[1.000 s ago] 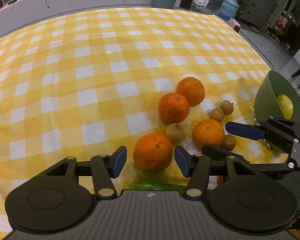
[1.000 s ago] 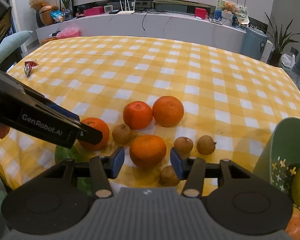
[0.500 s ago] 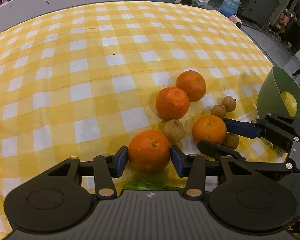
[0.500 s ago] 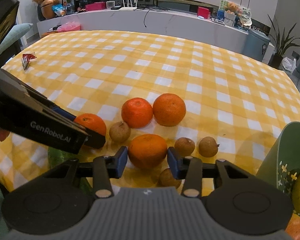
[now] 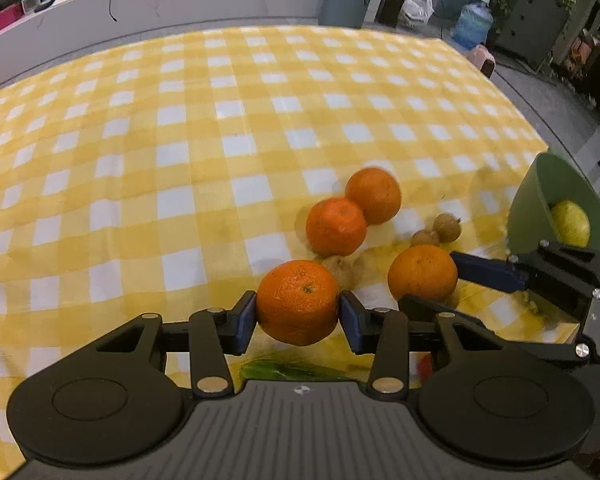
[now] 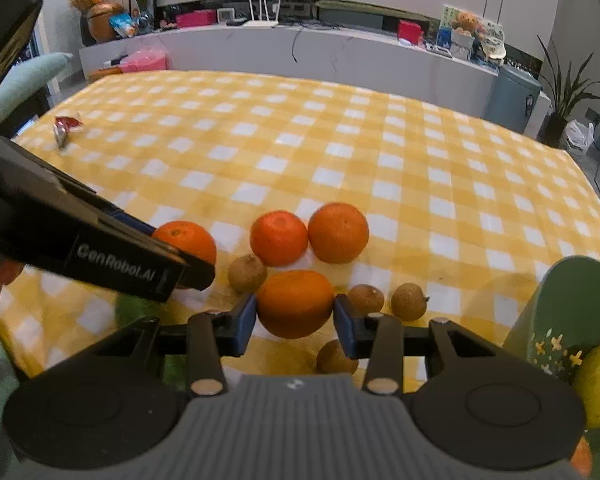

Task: Organize fruits
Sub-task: 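Grasp an orange with the left tool while the right tool grasps another orange, then carry the orange in the left tool while the right tool carries its orange over the colander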

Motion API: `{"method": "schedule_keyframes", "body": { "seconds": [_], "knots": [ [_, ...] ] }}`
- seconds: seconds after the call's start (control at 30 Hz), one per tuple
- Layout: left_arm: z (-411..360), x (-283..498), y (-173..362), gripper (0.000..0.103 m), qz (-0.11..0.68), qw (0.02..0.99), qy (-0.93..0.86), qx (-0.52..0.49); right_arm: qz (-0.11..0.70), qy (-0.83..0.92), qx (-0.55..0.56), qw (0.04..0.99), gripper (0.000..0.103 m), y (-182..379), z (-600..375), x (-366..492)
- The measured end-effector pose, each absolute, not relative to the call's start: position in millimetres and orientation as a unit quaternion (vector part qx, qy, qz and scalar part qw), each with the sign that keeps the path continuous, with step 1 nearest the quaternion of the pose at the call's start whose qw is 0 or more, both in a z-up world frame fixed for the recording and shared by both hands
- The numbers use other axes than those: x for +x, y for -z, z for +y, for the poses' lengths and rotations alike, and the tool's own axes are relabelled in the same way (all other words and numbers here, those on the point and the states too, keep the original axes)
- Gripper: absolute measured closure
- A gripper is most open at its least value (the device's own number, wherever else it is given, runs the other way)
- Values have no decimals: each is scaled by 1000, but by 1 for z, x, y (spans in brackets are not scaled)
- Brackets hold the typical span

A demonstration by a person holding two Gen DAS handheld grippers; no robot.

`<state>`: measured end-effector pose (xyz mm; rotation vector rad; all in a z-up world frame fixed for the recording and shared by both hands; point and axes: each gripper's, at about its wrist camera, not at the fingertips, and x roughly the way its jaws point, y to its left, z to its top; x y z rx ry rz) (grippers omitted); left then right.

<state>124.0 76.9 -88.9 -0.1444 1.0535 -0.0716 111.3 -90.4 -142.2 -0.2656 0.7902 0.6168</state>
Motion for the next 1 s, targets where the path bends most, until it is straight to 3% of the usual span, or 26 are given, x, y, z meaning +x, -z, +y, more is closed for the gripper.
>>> {"method": "schedule_keyframes", "body": {
  "seconds": [0.57, 1.0],
  "knots": [
    [14, 97, 14, 54, 443, 890, 92, -62, 344, -297, -83, 887, 64, 80, -175, 76],
    [-77, 116, 5, 54, 439, 881, 173, -31, 348, -248, -103, 898, 64, 67, -259, 80]
  ]
}}
